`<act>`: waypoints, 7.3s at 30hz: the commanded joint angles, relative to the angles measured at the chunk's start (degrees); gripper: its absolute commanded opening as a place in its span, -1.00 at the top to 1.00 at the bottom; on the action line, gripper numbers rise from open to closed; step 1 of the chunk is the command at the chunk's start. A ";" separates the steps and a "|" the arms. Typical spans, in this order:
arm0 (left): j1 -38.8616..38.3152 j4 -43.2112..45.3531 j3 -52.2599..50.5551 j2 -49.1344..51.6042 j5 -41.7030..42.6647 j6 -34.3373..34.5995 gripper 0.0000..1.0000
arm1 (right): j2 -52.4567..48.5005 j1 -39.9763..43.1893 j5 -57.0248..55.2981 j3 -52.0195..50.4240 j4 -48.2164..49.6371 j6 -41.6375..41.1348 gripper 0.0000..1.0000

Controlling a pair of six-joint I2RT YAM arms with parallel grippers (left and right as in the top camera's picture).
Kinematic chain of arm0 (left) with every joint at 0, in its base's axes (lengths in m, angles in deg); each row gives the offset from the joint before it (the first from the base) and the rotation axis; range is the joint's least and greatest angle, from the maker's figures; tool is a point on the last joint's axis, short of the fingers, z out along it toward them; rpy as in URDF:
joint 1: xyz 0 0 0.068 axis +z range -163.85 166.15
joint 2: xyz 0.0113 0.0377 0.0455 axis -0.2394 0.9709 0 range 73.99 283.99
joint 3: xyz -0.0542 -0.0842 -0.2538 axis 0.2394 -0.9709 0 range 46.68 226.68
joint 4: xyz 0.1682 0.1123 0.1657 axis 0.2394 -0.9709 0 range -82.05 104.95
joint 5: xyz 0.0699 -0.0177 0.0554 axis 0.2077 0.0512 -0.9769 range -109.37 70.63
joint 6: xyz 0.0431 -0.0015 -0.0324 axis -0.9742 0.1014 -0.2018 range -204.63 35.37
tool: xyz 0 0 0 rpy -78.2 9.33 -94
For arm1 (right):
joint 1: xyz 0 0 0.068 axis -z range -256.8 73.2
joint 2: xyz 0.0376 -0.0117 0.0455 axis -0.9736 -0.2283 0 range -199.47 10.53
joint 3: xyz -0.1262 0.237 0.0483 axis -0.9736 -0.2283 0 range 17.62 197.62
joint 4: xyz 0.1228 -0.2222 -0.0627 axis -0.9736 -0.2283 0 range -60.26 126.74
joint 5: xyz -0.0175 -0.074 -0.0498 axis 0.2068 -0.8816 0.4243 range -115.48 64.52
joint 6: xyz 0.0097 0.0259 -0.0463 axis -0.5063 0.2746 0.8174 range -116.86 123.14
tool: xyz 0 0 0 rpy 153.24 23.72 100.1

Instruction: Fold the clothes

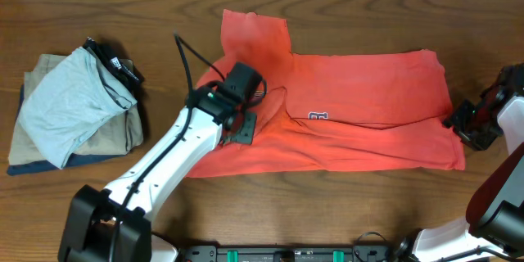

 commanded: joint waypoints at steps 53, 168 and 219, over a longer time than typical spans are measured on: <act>7.26 15.39 -18.10 0.76 -9.27 13.22 -0.18 | -3.61 2.19 -9.03 -4.39 5.27 -2.21 0.28; 21.81 17.35 19.17 16.50 25.33 2.03 0.87 | -9.29 -5.33 12.28 -7.69 45.38 1.51 -0.17; 21.18 -26.32 6.88 -4.13 24.13 -3.65 0.88 | 17.09 -2.05 -20.57 -6.21 -8.61 -4.13 0.96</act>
